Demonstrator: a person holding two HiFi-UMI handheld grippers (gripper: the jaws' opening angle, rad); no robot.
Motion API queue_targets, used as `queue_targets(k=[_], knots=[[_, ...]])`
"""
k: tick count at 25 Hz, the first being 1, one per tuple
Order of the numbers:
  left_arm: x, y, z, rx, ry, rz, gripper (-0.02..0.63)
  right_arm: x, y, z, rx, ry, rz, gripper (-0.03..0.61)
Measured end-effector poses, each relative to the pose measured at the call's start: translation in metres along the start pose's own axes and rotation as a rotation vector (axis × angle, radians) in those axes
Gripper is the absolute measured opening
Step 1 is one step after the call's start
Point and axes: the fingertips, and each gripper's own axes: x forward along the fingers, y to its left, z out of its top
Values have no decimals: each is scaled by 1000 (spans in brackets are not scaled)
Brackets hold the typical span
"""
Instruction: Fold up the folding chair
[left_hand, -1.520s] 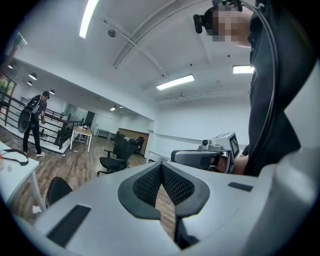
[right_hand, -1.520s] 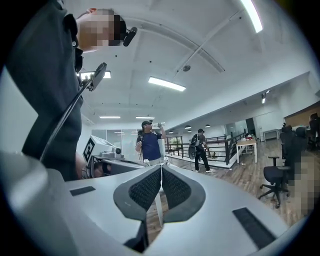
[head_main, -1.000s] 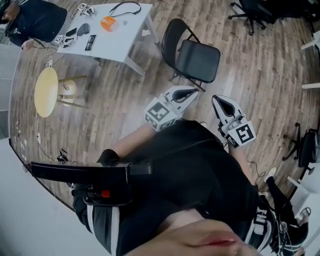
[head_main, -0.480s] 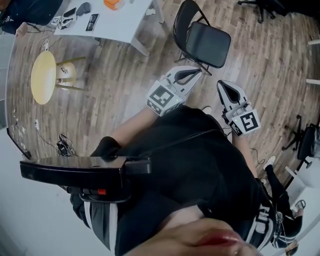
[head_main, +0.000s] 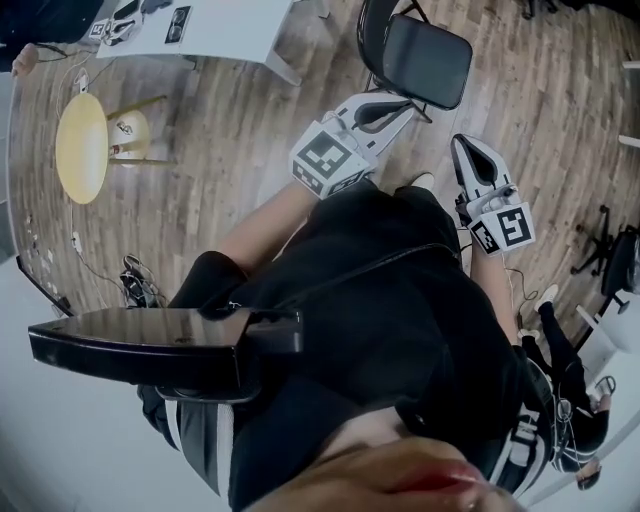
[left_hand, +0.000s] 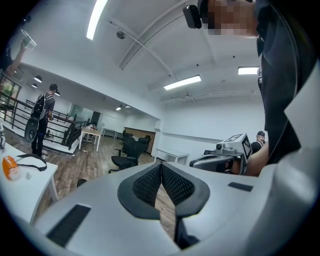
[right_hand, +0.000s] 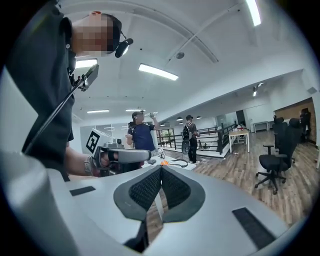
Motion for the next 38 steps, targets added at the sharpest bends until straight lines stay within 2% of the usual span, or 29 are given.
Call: queue_targets(k=[9, 17, 27, 32, 38], knots=[[26, 7, 0, -3, 4, 4, 6, 5, -30, 4, 15, -17, 13, 11], [81, -3, 13, -6, -2, 45, 6, -10, -85, 12, 29, -48, 65, 11], [176, -16, 15, -1, 49, 45, 5, -33, -158, 13, -65, -37, 119, 11], [213, -18, 18, -11, 68, 81, 5, -45, -187, 14, -33, -53, 160, 11], [220, 2, 18, -12, 89, 125, 6, -28, -203, 18, -6, -57, 212, 11]])
